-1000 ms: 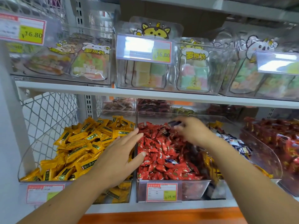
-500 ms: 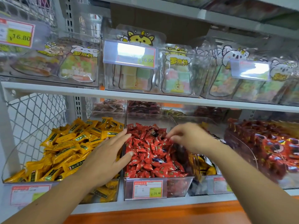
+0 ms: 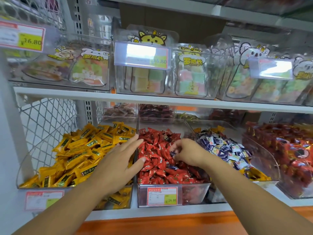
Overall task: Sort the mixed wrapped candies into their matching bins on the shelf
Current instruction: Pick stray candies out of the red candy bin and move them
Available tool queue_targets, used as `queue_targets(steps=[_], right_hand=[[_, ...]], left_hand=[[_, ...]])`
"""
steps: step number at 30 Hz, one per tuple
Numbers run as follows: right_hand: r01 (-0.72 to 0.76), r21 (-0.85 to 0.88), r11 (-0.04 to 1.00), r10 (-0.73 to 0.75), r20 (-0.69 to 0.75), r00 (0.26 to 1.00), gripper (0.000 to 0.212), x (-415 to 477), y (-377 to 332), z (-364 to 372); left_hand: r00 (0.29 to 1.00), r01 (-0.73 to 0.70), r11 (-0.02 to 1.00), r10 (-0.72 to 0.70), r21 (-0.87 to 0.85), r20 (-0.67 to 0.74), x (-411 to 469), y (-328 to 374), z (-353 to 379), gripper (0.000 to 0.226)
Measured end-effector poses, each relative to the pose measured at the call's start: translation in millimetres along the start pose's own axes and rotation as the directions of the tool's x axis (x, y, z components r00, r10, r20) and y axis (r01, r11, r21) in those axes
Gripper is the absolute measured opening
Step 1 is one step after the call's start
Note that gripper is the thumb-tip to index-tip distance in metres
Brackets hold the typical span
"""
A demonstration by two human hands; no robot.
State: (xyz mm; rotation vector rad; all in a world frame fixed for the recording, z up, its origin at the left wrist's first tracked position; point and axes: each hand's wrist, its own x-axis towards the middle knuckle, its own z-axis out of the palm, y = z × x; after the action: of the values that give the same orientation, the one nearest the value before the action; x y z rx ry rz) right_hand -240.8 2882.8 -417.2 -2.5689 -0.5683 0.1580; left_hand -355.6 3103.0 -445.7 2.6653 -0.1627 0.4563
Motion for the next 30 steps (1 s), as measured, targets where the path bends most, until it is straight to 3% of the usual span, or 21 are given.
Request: queue_targets(steps=[7, 10, 12, 14, 21, 26, 30], right_hand=[[0.076, -0.019, 0.997, -0.078, -0.110, 0.991, 0.008, -9, -8, -14], [0.091, -0.153, 0.984, -0.084, 0.051, 0.995, 0.010, -18, -13, -25], [0.121, -0.325, 0.938, -0.066, 0.176, 0.982, 0.022, -22, -14, -19], [0.134, -0.367, 0.921, -0.049, 0.231, 0.972, 0.034, -22, -14, -3], [0.083, -0.229, 0.970, -0.059, 0.112, 0.992, 0.023, -13, -18, -11], [-0.003, -0.204, 0.979, -0.036, -0.187, 0.982, 0.033, 29, -26, -20], [-0.046, -0.173, 0.984, 0.031, -0.086, 0.996, 0.030, 71, -29, 4]], left_hand=[[1.000, 0.004, 1.000, -0.004, 0.007, 0.009, 0, 1, -1, 0.061], [1.000, 0.001, 1.000, -0.001, 0.001, 0.011, -1, 1, -1, 0.061], [1.000, -0.002, 1.000, 0.002, 0.003, 0.005, -1, 2, -1, 0.061], [1.000, 0.002, 1.000, -0.002, 0.002, 0.005, -1, 2, -1, 0.061], [1.000, 0.006, 0.999, -0.006, -0.043, 0.014, 0, 0, -2, 0.068], [1.000, 0.003, 0.999, -0.003, -0.042, -0.005, 1, 1, 0, 0.064], [1.000, -0.009, 0.999, 0.008, -0.047, -0.007, 1, 0, -3, 0.061]])
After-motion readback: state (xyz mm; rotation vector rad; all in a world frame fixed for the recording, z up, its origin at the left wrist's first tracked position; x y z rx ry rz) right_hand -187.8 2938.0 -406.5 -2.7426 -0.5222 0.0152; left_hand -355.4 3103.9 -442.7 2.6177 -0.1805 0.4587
